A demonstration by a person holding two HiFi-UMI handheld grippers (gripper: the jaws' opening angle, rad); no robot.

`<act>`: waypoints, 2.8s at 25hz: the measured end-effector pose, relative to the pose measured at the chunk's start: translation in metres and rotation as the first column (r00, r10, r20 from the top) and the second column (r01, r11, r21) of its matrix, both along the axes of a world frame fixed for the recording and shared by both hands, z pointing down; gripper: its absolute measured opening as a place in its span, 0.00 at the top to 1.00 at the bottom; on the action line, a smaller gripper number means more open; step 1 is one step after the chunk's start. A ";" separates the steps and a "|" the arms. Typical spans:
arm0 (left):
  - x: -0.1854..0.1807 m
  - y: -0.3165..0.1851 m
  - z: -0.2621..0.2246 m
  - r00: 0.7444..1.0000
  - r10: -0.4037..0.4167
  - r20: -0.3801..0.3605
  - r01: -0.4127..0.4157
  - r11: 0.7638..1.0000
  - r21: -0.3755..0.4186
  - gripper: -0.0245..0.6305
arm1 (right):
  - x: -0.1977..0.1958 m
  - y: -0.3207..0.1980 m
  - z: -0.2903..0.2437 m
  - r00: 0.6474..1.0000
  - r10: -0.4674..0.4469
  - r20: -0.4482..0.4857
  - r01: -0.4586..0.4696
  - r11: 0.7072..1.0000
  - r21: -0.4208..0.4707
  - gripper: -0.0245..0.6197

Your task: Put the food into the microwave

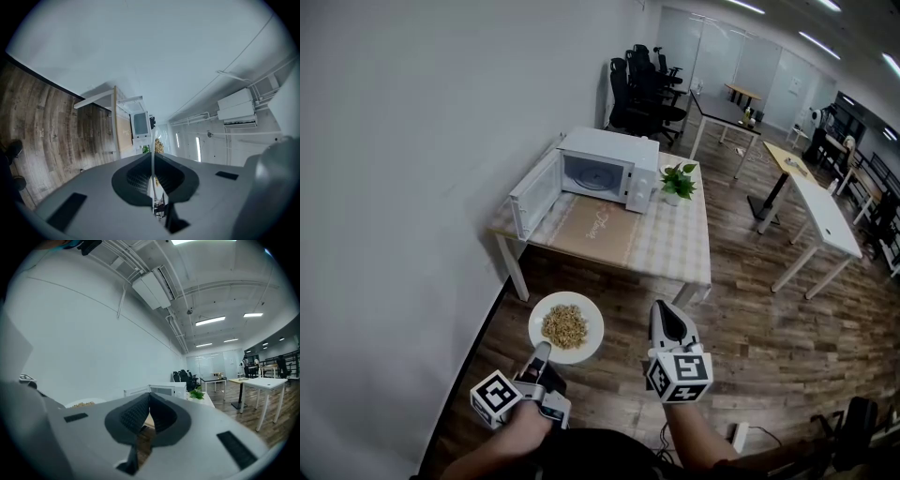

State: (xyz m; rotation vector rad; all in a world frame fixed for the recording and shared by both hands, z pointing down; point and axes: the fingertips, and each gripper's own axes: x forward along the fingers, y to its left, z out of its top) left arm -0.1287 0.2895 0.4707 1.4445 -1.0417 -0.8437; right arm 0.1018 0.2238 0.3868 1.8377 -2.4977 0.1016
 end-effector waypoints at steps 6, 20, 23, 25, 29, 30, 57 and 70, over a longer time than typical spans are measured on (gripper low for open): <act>-0.009 -0.014 0.001 1.000 0.022 -0.010 -0.022 1.000 -0.001 0.93 | -0.015 -0.008 -0.003 1.000 0.000 -0.022 0.000 1.000 0.005 0.95; -0.045 -0.041 0.004 0.996 0.069 -0.049 -0.068 0.997 0.020 0.93 | -0.059 -0.025 -0.005 0.999 0.020 -0.044 -0.019 1.000 0.020 0.95; -0.054 -0.047 0.007 0.995 0.082 -0.055 -0.081 0.997 0.017 0.93 | -0.067 -0.027 -0.002 0.998 0.035 -0.049 -0.034 0.999 0.020 0.95; -0.057 -0.052 0.010 0.994 0.085 -0.070 -0.084 0.996 0.010 0.93 | -0.074 -0.029 0.003 0.998 0.037 -0.054 -0.036 0.999 0.008 0.95; -0.062 -0.058 0.013 0.993 0.093 -0.076 -0.093 0.996 0.003 0.94 | -0.082 -0.034 0.009 0.997 0.031 -0.074 -0.032 0.999 -0.004 0.95; -0.063 -0.060 0.014 0.992 0.096 -0.077 -0.095 0.995 0.005 0.93 | -0.082 -0.036 0.010 0.996 0.036 -0.078 -0.036 0.999 -0.001 0.95; -0.012 -0.212 0.017 0.998 0.062 -0.024 -0.063 0.997 -0.034 0.93 | -0.031 -0.214 0.026 0.999 -0.014 -0.048 0.013 1.000 -0.012 0.95; 0.022 -0.281 0.004 0.999 0.029 0.039 -0.027 0.999 -0.047 0.93 | 0.004 -0.291 0.020 0.997 -0.067 -0.039 0.068 0.998 0.016 0.95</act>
